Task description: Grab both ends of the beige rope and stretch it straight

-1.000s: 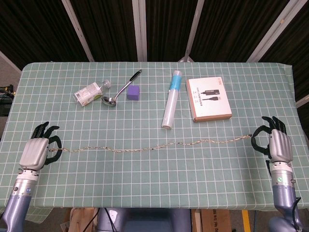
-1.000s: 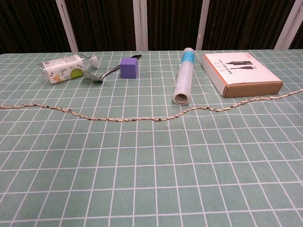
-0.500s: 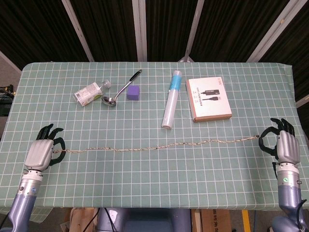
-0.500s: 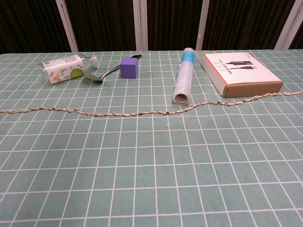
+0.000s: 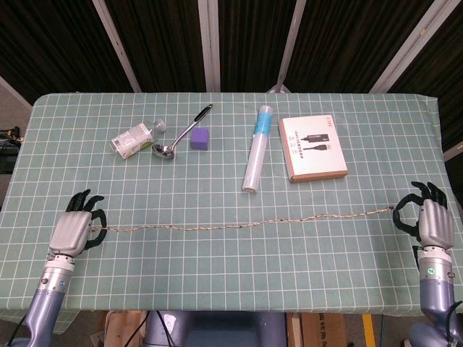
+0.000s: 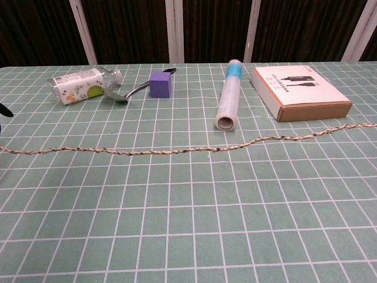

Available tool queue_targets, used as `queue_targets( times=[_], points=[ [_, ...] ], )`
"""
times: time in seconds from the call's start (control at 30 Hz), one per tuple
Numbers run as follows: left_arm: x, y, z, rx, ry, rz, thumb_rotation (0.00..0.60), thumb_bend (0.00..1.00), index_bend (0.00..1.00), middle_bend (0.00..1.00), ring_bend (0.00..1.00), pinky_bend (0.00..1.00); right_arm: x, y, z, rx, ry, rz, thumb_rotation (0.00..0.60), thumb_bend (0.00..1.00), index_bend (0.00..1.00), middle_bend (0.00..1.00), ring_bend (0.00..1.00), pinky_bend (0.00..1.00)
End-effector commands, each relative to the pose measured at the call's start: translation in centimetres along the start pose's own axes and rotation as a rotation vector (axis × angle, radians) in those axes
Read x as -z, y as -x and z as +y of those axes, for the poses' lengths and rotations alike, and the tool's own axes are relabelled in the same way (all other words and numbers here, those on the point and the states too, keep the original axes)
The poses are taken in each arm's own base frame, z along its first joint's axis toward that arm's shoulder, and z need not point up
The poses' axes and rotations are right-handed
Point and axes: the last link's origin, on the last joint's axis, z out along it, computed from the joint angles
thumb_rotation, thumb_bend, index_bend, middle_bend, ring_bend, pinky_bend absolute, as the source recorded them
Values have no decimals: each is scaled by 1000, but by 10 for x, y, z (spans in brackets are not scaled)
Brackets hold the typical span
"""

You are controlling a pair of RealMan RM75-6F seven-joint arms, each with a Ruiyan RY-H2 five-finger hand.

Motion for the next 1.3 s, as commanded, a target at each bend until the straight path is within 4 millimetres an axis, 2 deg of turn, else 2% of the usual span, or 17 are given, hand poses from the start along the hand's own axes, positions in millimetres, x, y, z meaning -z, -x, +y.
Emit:
queue_targets(
  times=[0.03, 0.53, 0.7, 0.8, 1.03, 1.1, 1.17, 1.23, 1.3],
  points=[
    [-2, 4, 1, -9, 1, -8, 600, 520, 621, 176, 0, 0, 0, 2, 2, 11, 8, -8, 600, 481, 703, 196, 0, 0],
    [-11, 14, 13, -72, 23, -20, 600, 517, 619, 174, 0, 0, 2, 11, 13, 114, 44, -52, 600, 481, 703, 196, 0, 0],
    [-11, 14, 13, -85, 18, -25, 600, 508, 592, 161, 0, 0, 2, 12, 18, 163, 66, -77, 600, 481, 690, 196, 0, 0],
    [-11, 13, 12, -94, 15, -30, 600, 494, 546, 136, 0, 0, 3, 13, 21, 190, 80, -92, 600, 481, 615, 181, 0, 0],
    [-9, 12, 8, -122, -2, -60, 600, 428, 458, 80, 0, 0, 6, 14, 27, 255, 121, -151, 600, 482, 270, 25, 0, 0],
    [-9, 12, 7, -125, -5, -66, 600, 403, 438, 64, 0, 0, 6, 14, 28, 270, 131, -161, 600, 482, 185, 4, 0, 0],
    [-8, 11, 6, -129, -8, -77, 600, 374, 417, 51, 0, 0, 7, 13, 28, 276, 139, -166, 600, 482, 57, 0, 0, 0],
    [-6, 10, 6, -129, -8, -81, 600, 339, 392, 40, 0, 0, 7, 11, 28, 280, 143, -167, 600, 482, 3, 0, 0, 0],
    [-4, 8, 5, -124, -9, -81, 600, 290, 343, 25, 0, 0, 8, 10, 27, 281, 144, -165, 600, 478, 0, 0, 0, 0]
  ],
)
